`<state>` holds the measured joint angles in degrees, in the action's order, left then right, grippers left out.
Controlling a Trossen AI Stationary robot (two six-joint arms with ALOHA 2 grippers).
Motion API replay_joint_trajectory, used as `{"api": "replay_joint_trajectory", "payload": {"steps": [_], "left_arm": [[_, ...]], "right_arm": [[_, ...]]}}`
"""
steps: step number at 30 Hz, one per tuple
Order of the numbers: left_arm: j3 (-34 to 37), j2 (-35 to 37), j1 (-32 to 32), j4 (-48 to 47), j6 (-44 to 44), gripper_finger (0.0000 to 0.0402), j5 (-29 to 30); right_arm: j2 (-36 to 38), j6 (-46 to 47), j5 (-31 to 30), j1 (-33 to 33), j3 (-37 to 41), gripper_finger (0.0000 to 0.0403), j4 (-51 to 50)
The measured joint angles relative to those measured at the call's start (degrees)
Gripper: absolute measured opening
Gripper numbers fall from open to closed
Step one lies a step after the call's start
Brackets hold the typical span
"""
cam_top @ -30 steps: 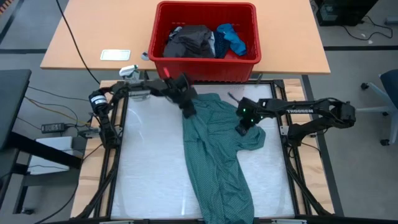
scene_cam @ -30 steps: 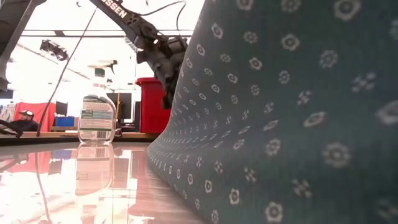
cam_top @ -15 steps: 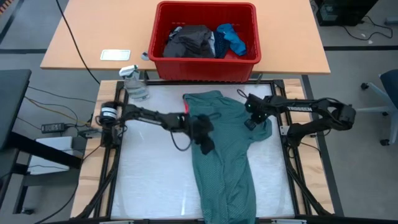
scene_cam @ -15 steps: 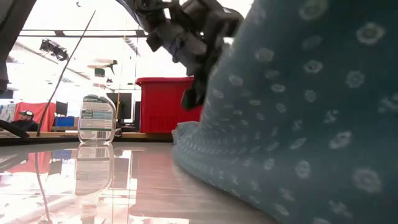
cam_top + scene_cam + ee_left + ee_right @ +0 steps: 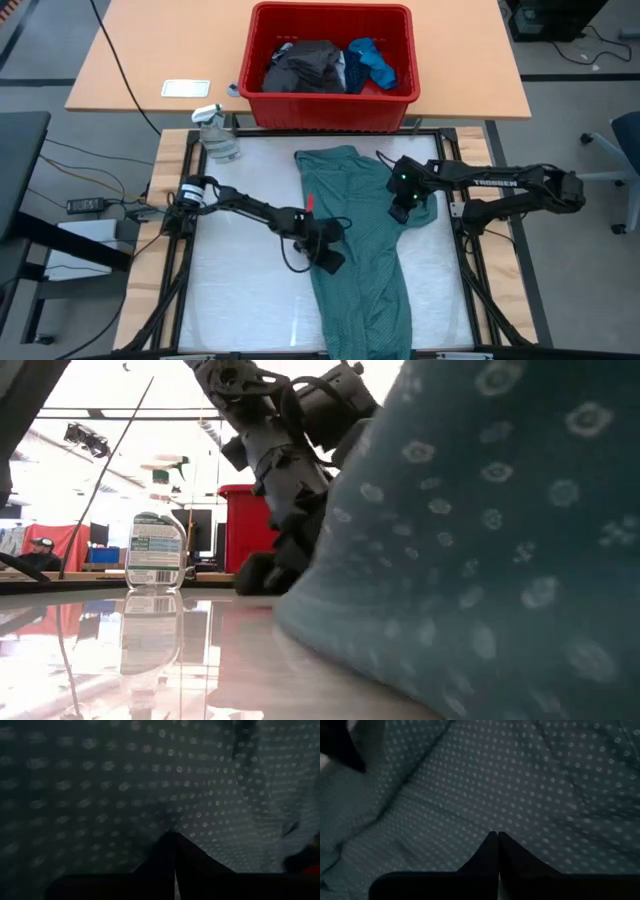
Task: Fold laundry
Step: Fold the green shirt
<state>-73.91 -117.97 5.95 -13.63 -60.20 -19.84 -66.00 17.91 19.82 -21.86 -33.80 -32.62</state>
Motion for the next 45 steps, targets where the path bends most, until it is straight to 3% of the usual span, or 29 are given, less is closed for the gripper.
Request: {"api": "replay_joint_trajectory", "payload": {"steps": [9,15,19,23,28,33,35,39,42,45], "left_arm": [[-0.1,0.4,-10.8,-18.8,22.5,0.0002,-4.3],[0.2,2.4,-22.4,-30.7,39.5,0.0008,-6.2],[0.7,7.0,-28.3,-37.1,43.3,0.0011,-1.6],[0.4,15.5,-29.4,-40.8,42.3,0.0011,-0.1],[0.4,23.1,-20.1,-40.1,34.8,0.0012,3.4],[0.4,24.5,-2.1,-31.1,20.0,0.0015,8.4],[0.4,24.2,5.3,-26.7,12.6,0.0021,11.6],[0.4,23.5,18.9,-20.9,-3.0,0.0052,21.4],[0.3,21.8,27.8,-14.2,-10.9,0.0092,31.3],[0.2,16.7,33.7,-5.8,-14.8,0.0138,36.4]], "right_arm": [[-1.5,4.2,-6.6,2.7,0.0,0.0007,2.4],[-7.1,1.9,-16.7,0.9,0.0,0.0007,2.2],[-12.0,1.6,-23.5,-0.7,0.0,0.0006,1.8],[-14.4,3.3,-20.7,-0.3,-0.4,0.0005,-0.2],[-13.3,9.8,-3.4,6.9,-0.1,0.0007,-4.8],[-10.7,14.5,12.9,16.5,0.1,0.0008,2.1],[-9.0,14.6,12.8,18.7,0.1,0.0008,2.0],[-3.3,12.6,5.8,19.2,0.2,0.0008,-0.2],[1.1,6.8,-0.1,19.3,0.2,0.0009,-0.3],[4.6,-2.3,-2.2,21.3,0.1,0.0020,-0.4]]}}
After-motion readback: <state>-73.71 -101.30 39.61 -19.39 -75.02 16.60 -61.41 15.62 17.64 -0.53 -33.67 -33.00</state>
